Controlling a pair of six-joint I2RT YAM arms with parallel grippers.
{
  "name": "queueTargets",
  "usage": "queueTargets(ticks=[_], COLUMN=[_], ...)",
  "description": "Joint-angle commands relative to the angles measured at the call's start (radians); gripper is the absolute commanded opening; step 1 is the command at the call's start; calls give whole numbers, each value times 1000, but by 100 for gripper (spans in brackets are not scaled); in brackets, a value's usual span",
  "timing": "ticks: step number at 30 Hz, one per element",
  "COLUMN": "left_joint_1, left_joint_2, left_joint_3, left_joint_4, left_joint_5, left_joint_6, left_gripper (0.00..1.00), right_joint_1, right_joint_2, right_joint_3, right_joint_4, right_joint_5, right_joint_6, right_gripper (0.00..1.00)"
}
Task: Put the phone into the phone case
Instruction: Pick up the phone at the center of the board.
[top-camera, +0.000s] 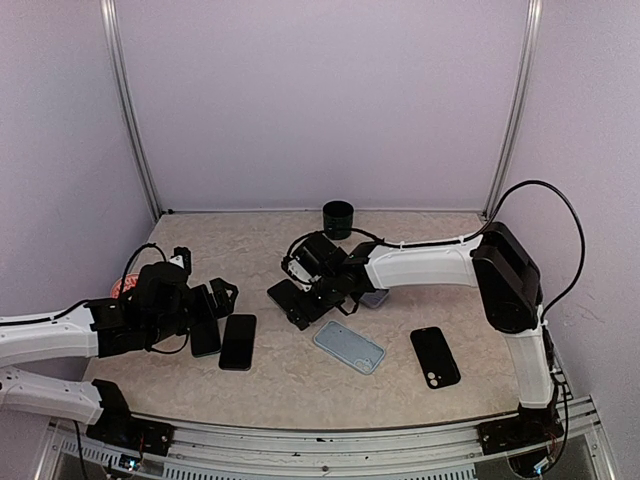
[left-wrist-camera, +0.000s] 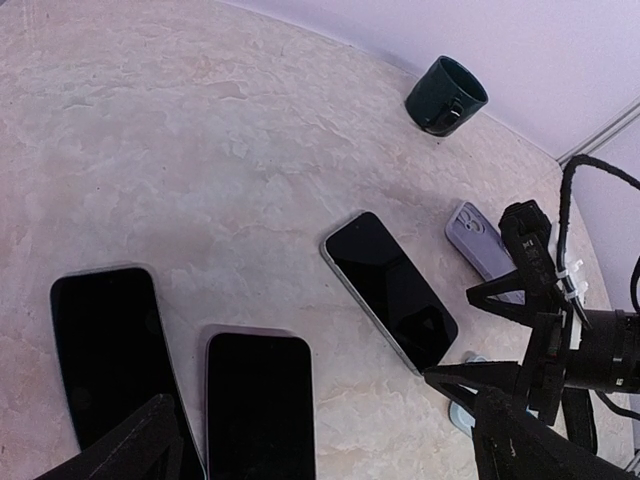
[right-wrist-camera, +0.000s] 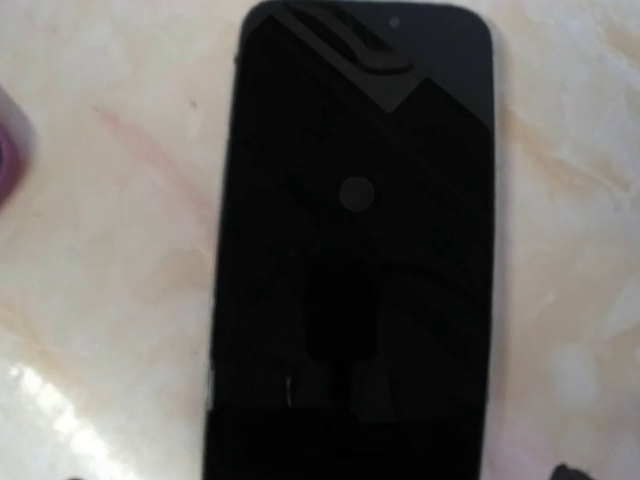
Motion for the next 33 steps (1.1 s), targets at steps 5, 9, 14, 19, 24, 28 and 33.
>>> queueTargets(ticks=[5,9,14,19,24,28,33], left_joint_1=[-7,-7,-7,-7,-7,-7,-7], left_joint_2=[2,0,1,0,0,3,8], left_joint_3=[-11,-13,-19,-22,-22,-16,-9], left_joint_4=[18,18,22,23,29,28,31], left_joint_5=[-19,-19,-16,-15,-13,-12,-12], left_joint_6=[-8,-11,-19,-22,-22,-18,-21], left_gripper=[99,99,99,99,99,99,99], right_joint_1=[11,11,12,13,11,7,8], right_joint_2=[71,87,111,135,149,160,132], right_joint_3=[50,59,64,67,73,80,55], right_joint_4=[-38,-37,-36,-44,-56,-71,-50], right_joint_5=[15,3,17,29,36,34,46], right_joint_6=[18,19,15,16,29,36,8], right_gripper=[99,99,99,97,92,83,78])
